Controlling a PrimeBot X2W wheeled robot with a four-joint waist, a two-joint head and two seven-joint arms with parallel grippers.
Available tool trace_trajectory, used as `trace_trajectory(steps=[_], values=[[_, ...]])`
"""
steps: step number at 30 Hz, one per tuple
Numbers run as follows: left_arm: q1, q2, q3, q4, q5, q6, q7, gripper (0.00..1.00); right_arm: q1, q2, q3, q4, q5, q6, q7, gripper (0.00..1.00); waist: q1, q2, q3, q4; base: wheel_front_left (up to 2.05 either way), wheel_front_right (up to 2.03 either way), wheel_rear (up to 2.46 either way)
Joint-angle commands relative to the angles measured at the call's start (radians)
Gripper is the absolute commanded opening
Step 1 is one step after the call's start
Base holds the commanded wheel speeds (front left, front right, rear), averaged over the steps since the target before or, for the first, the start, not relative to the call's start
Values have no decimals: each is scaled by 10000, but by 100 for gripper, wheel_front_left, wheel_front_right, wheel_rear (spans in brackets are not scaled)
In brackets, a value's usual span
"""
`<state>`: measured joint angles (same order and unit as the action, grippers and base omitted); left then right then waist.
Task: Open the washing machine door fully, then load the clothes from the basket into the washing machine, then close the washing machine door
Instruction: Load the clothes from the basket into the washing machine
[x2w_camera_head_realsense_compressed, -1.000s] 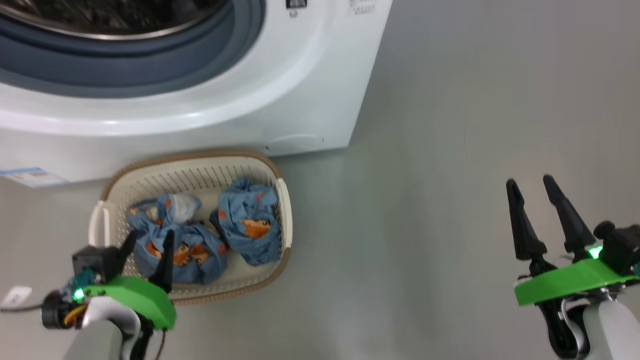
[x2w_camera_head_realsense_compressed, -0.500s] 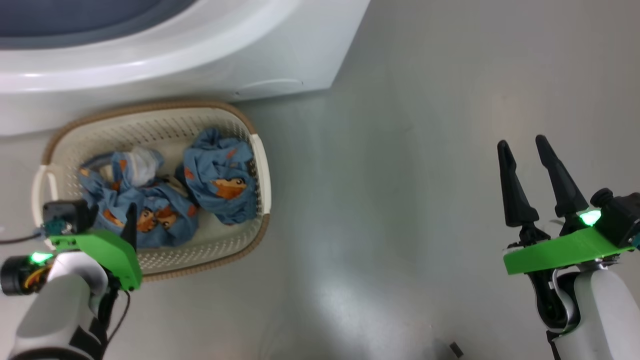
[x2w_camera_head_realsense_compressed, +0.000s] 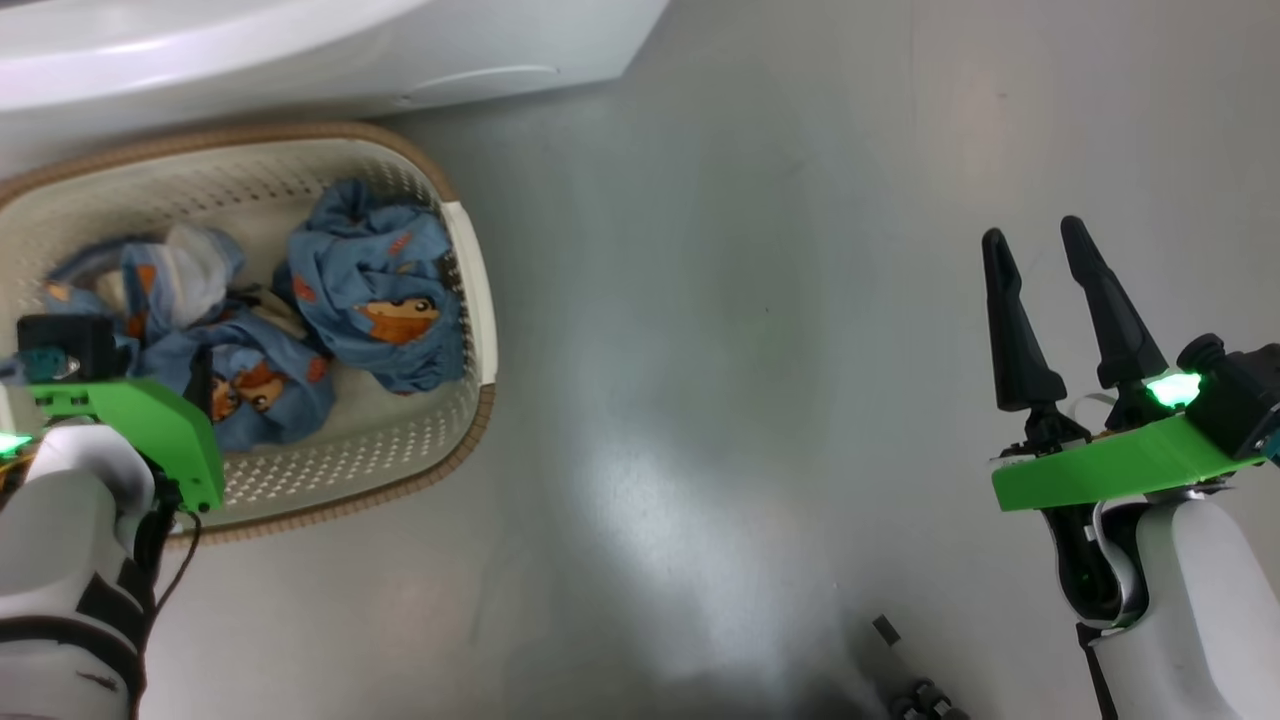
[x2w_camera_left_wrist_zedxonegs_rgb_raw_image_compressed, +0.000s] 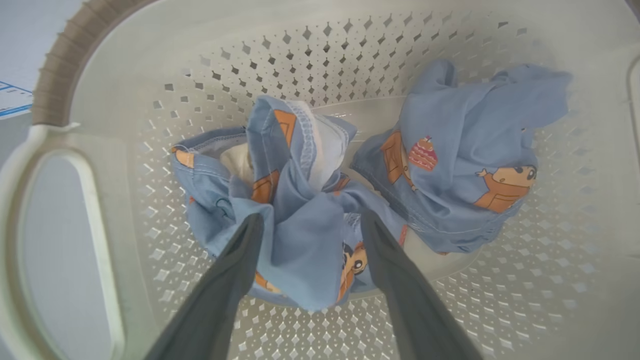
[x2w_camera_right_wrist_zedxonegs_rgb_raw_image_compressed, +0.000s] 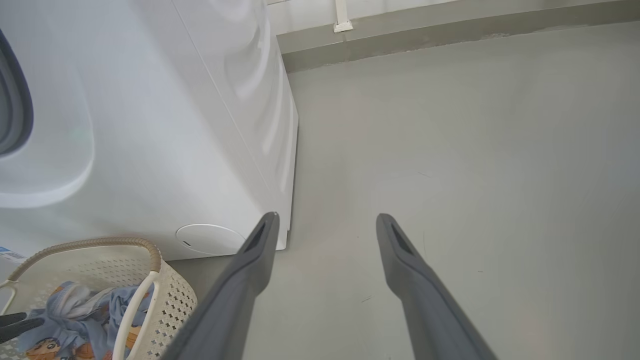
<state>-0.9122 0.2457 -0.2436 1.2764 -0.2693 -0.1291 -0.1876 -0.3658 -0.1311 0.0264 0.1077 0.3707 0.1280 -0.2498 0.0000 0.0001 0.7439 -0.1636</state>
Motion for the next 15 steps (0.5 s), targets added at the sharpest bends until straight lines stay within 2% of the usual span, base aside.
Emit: trace_trajectory(steps=[1, 8, 15], values=[[14, 506, 162, 1, 1, 13, 56, 100, 132, 0, 232, -276, -12, 27, -120, 100, 0, -1, 237, -166, 0, 0, 0], [-419, 774, -79, 102, 138, 388, 802, 100, -6, 87, 349, -470, -48, 27, -120, 100, 0, -1, 720, -348, 0, 0, 0], [-658, 1036, -303, 128, 261, 579, 1199, 100, -186, 175, 475, -651, -55, 27, -120, 100, 0, -1, 1056, -536, 0, 0, 0]])
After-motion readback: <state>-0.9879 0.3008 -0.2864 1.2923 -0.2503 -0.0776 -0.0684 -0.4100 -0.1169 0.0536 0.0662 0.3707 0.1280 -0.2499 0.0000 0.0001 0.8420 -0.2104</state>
